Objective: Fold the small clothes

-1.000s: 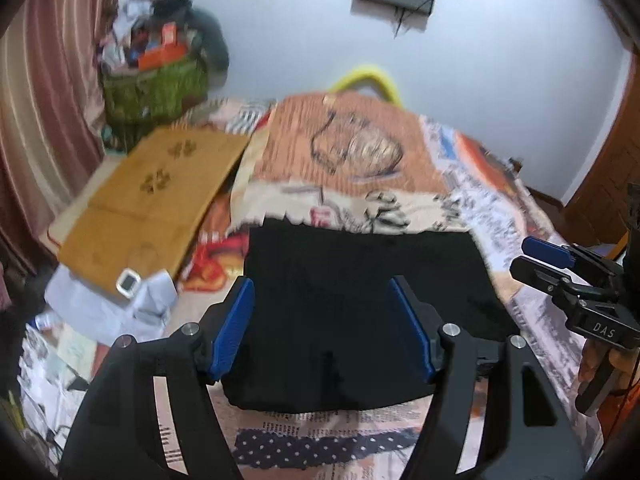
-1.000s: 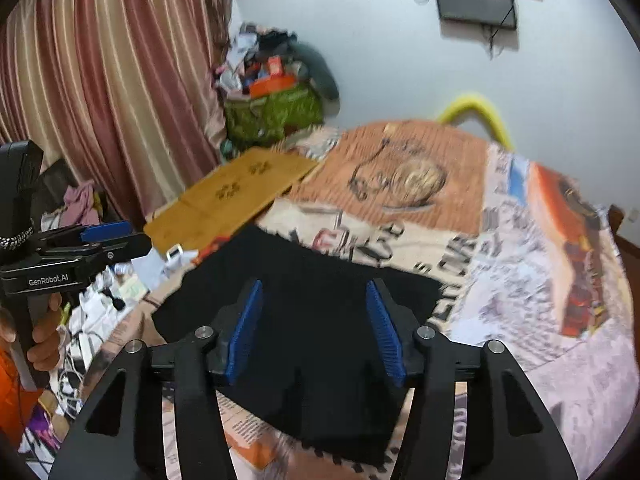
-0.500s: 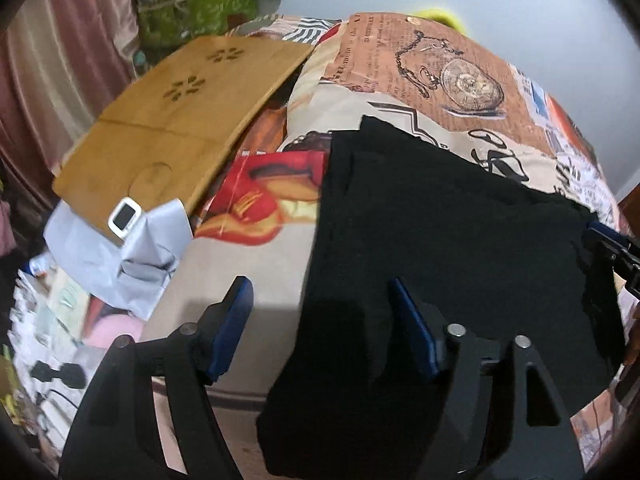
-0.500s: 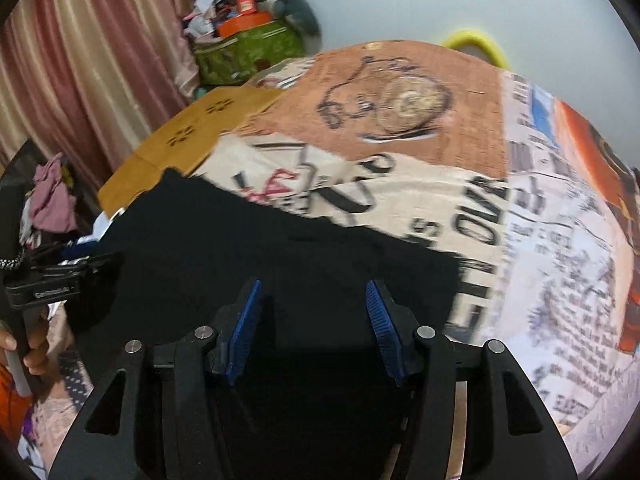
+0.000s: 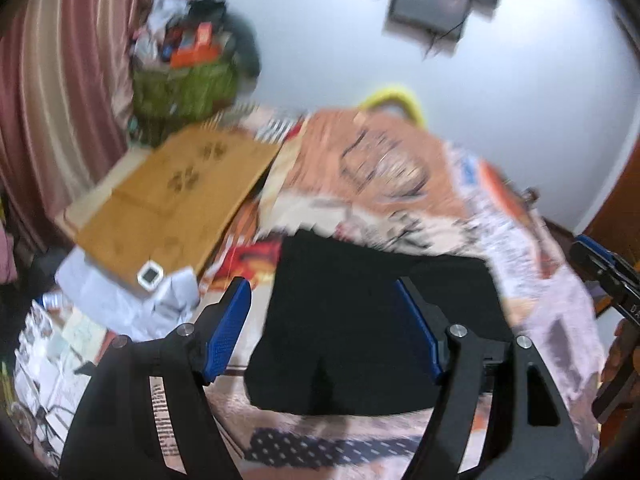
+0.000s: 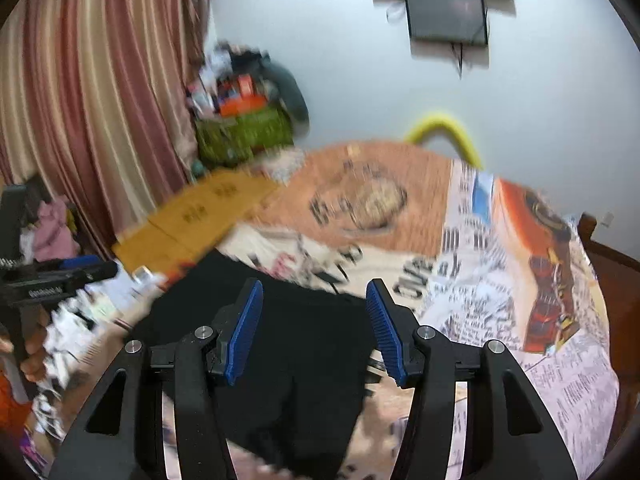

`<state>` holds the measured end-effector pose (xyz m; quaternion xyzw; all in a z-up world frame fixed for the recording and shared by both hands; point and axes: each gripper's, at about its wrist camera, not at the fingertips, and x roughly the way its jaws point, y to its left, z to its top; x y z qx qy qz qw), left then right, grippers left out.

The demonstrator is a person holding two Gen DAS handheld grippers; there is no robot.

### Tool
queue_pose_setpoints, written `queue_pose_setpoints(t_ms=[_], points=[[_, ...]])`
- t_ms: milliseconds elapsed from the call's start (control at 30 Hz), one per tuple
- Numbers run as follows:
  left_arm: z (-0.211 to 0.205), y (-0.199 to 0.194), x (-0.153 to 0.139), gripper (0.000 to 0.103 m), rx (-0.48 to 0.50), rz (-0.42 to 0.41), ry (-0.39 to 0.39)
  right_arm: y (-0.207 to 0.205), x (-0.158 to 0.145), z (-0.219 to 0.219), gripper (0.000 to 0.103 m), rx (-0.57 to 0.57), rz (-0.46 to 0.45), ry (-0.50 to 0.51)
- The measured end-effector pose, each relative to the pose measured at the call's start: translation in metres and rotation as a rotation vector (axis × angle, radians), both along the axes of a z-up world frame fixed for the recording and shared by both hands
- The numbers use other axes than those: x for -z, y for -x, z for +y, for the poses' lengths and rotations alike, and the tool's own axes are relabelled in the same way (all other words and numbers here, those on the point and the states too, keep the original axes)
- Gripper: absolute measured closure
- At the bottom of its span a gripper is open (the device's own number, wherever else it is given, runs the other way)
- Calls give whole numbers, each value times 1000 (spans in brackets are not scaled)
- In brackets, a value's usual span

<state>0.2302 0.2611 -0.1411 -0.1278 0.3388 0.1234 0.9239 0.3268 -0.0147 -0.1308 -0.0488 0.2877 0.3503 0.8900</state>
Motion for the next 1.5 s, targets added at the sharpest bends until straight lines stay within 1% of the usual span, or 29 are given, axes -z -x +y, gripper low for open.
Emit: queue_pose_setpoints(t_ms=[133,233,300,400,533,633,667,700,733,800,833,867,900,967,1067,1167,1500], points=[[-34,43,-55,30,49,-142,-67,46,-43,-12,53,-22,-94,-82],[-57,74,-86,30,79,-232,-101,79,-67,-16,53,-38,-174,-117],[-69,93,-101,30,96,-282,-109,103,-83,-22,53,-50,-223,-146],[-84,118,-117,30,107,-340,-125,132,-96,-30,53,-66,-264,-192],[-106,154,-131,30,110,-414,-172,161,-102,-41,53,-65,-296,-243],[-118,174,-134,29,111,-443,-195,172,-98,-43,51,-62,-299,-257],[-121,180,-134,28,106,-450,-194,176,-97,-43,48,-58,-302,-256],[-123,185,-134,23,103,-455,-185,178,-95,-44,43,-53,-303,-254],[-124,187,-133,21,101,-458,-176,181,-93,-44,40,-45,-308,-251],[-125,193,-131,16,94,-463,-166,185,-93,-46,30,-28,-318,-244],[-126,196,-129,14,85,-464,-171,187,-93,-47,26,-20,-321,-241],[-126,198,-128,10,78,-464,-175,188,-93,-48,21,-13,-324,-240],[-127,200,-127,6,68,-464,-177,189,-94,-49,18,-6,-328,-239],[-125,204,-127,2,62,-468,-165,192,-95,-52,14,11,-338,-235],[-125,207,-126,1,49,-474,-163,195,-96,-54,2,30,-344,-237],[-126,210,-125,1,41,-471,-184,196,-94,-55,1,44,-353,-234],[-134,217,-123,0,56,-475,-205,201,-91,-61,1,50,-343,-236]])
